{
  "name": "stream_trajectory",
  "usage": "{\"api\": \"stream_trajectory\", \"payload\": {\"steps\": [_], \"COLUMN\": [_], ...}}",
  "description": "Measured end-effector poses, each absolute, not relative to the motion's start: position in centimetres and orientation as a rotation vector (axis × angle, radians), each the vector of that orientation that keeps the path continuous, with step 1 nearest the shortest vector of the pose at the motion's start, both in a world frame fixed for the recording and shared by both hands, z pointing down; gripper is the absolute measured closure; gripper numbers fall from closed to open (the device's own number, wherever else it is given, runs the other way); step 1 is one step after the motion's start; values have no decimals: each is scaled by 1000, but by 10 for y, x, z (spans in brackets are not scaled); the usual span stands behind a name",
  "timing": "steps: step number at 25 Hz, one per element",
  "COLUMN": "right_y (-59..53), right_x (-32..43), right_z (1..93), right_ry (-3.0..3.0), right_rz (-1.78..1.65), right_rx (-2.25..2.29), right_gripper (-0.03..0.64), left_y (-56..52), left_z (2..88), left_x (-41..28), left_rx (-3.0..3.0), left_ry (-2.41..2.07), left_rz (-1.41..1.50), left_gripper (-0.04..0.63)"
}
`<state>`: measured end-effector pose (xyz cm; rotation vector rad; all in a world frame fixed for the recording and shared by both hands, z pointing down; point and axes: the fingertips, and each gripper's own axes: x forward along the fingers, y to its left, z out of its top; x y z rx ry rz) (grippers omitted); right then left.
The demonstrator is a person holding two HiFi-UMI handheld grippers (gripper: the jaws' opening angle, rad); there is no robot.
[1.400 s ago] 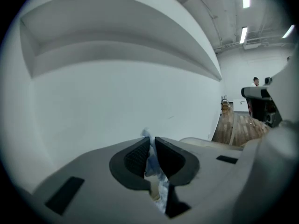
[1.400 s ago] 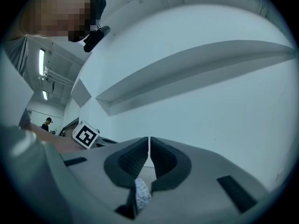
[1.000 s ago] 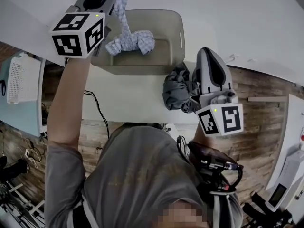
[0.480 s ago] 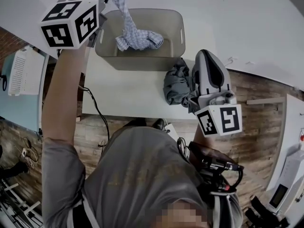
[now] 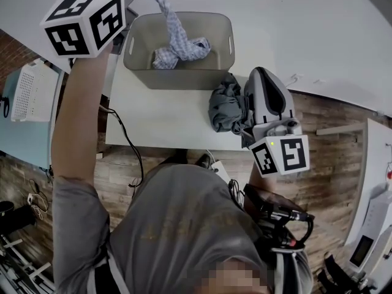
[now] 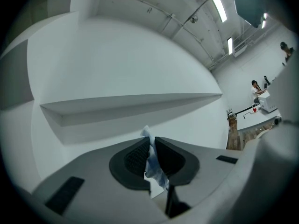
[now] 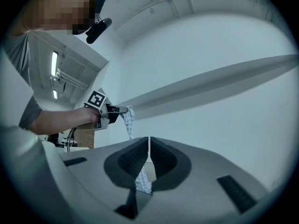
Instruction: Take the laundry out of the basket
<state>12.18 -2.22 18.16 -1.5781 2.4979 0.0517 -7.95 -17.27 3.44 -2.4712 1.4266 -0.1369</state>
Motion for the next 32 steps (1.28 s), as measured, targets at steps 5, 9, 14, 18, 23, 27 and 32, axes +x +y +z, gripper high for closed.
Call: {"api": "stream_trajectory", "payload": {"steps": [5,9,14,18,23,27,32], "right_y": [-12,-6,-4,-4,-4,-7,-14], "right_x": [119,116,117,113,102,98,94], "right_z": [184,188,192,193,199,204,212], "right_ry": [2521,2547,2567,2593,2637,2660,2681], "right_rz": [44,38,33,36,26,12,-14], "right_rx": [-1565,-1554,-1552,-1531,-1489,-1471,-1453], "right_gripper": [598,598,598,598,598,598,598], "left_y": [-146,-116,-76,-49,-20,-5,5], "left_z": [50,74,136,204,277,313,337], "left_x": [-77,-75,-66,-55,-45,-43,-48], "left_rx": [-2515,-2553,-2629,-2706,-2821,-2856,-2928], "left_ry": [1436,1439,1442,1465,1496,1510,1537], "left_rz": [-82,-34,-62,-121,-163,-235,-266], "left_gripper": [555,554,554,554,552,545,438]}}
